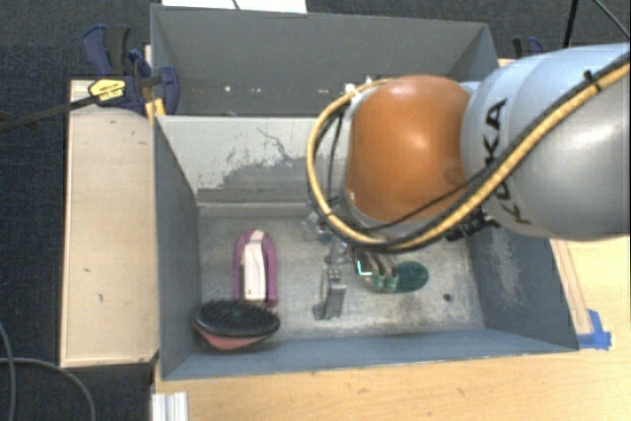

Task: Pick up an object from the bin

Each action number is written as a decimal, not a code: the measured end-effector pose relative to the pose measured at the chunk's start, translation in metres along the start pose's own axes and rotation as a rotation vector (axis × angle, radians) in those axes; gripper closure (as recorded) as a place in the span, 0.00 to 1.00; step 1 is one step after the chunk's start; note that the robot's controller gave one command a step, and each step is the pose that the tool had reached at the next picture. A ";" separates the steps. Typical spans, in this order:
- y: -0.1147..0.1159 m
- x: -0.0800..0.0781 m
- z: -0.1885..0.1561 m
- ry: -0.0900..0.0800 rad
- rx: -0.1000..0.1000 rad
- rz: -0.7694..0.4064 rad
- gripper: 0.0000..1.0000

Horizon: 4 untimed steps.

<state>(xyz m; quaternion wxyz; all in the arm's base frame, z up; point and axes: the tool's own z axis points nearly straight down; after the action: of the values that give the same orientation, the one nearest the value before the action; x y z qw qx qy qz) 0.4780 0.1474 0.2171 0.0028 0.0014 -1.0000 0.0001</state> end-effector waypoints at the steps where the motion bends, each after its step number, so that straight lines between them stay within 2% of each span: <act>1: 0.086 -0.039 0.082 -0.005 -0.003 0.132 0.00; 2: 0.078 -0.013 0.136 -0.012 -0.001 -0.360 0.00; 3: 0.091 -0.008 0.143 -0.016 0.002 -0.739 0.00; 4: 0.101 -0.003 0.143 -0.012 0.008 -0.556 0.00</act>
Offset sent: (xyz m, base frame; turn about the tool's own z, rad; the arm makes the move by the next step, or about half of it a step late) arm 0.0388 0.0820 -0.0792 0.1366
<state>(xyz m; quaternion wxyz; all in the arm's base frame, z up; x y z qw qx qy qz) 0.4802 0.2483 0.0736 -0.0030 0.2759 -0.9612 0.0031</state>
